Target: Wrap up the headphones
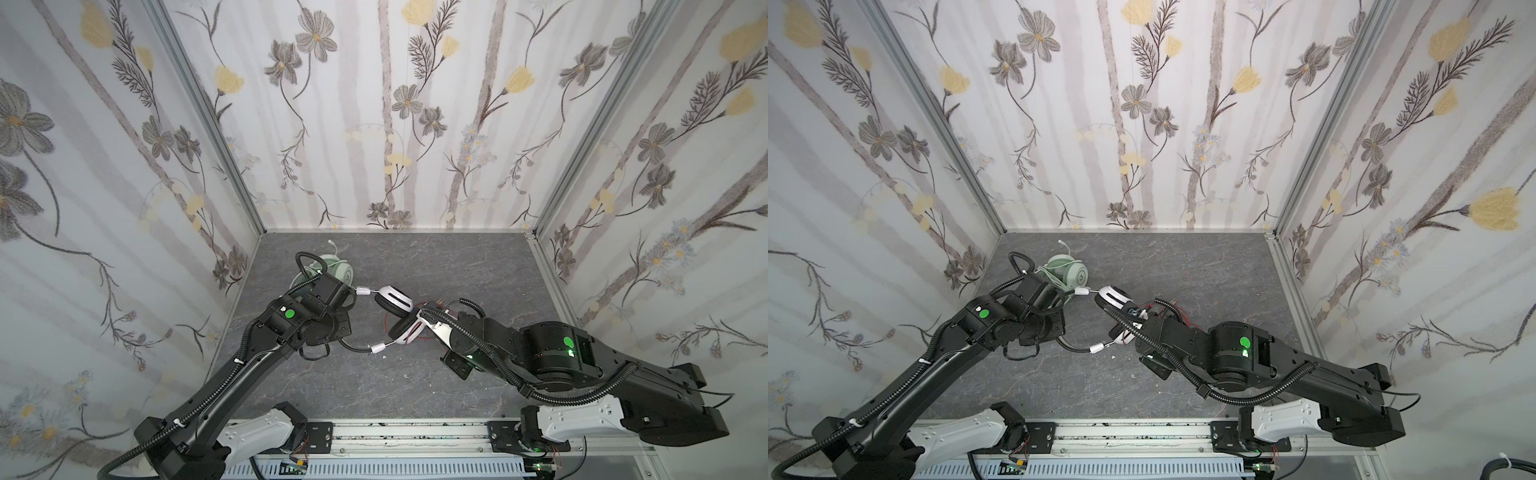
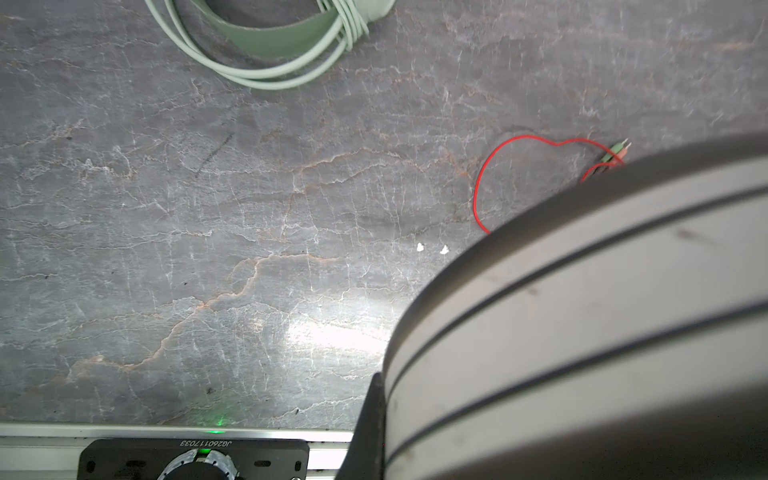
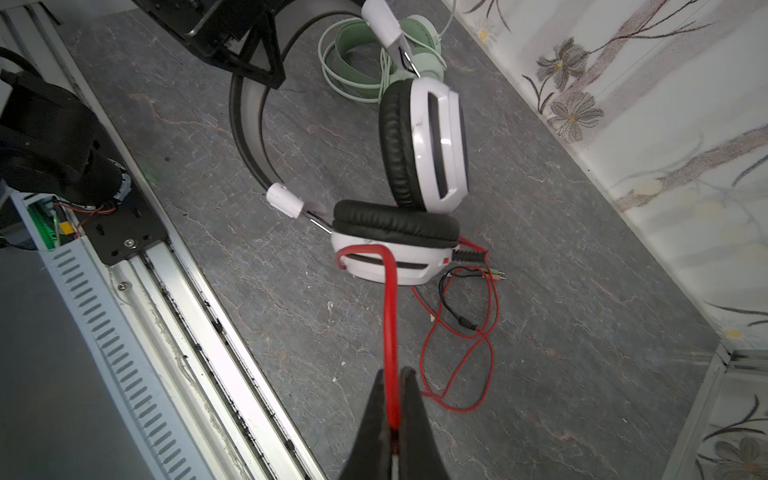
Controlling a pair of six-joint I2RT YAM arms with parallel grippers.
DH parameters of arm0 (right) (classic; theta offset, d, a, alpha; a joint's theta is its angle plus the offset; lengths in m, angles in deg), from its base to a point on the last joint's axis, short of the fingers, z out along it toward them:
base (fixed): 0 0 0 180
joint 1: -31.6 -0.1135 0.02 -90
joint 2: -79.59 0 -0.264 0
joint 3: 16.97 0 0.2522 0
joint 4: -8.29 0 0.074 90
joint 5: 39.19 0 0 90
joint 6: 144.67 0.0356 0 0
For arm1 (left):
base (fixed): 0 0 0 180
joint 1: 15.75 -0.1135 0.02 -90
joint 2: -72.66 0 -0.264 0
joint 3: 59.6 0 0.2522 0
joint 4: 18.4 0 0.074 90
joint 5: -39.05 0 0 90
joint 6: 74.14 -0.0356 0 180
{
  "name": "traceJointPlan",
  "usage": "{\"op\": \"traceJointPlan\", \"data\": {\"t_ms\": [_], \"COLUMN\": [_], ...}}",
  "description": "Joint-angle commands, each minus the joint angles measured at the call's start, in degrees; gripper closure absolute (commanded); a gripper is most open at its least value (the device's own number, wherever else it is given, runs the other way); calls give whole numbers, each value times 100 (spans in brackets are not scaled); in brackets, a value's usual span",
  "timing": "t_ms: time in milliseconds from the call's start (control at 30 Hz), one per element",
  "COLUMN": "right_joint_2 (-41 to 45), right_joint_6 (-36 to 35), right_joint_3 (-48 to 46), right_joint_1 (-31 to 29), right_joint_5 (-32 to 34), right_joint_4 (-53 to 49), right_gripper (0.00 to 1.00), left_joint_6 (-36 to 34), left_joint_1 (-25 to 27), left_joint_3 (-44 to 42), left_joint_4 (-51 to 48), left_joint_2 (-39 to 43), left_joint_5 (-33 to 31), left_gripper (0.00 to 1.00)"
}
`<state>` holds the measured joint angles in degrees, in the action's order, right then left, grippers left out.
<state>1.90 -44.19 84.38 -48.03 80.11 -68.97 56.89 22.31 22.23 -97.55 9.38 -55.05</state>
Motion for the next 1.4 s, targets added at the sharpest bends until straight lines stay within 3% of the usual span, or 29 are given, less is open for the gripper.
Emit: {"op": "traceJointPlan", "data": {"t_ms": [0,233,367,500,867,1133,1367], "right_joint_2": [-38,35,-39,-144,-431,-244,-154], "right_joint_6": [-181,-300,-361,-324,-90,-48,-442], "right_joint_3": [78,85,74,82,276,425,372], "right_joint_1": [18,149,156,-39,-579,-197,-8], "right_joint_5": [461,729,803,637,1015,1608,1980], "right_joint_4": [-98,-244,-310,-163,-141,-371,-493], "right_gripper": [100,100,100,100,100,100,100], "left_joint_6": [-118,-175,-61,201,302,18,-118], "left_joint_1": [186,684,840,859,858,958,1203], "left_joint_3": [-38,69,23,-68,-31,-66,-136], "left_joint_4": [157,102,278,597,705,520,413], "left_joint_2": [-43,-164,-124,32,71,75,235], "left_joint_5": [129,-63,210,486,640,794,612], "left_gripper": [100,100,100,100,100,100,100]}}
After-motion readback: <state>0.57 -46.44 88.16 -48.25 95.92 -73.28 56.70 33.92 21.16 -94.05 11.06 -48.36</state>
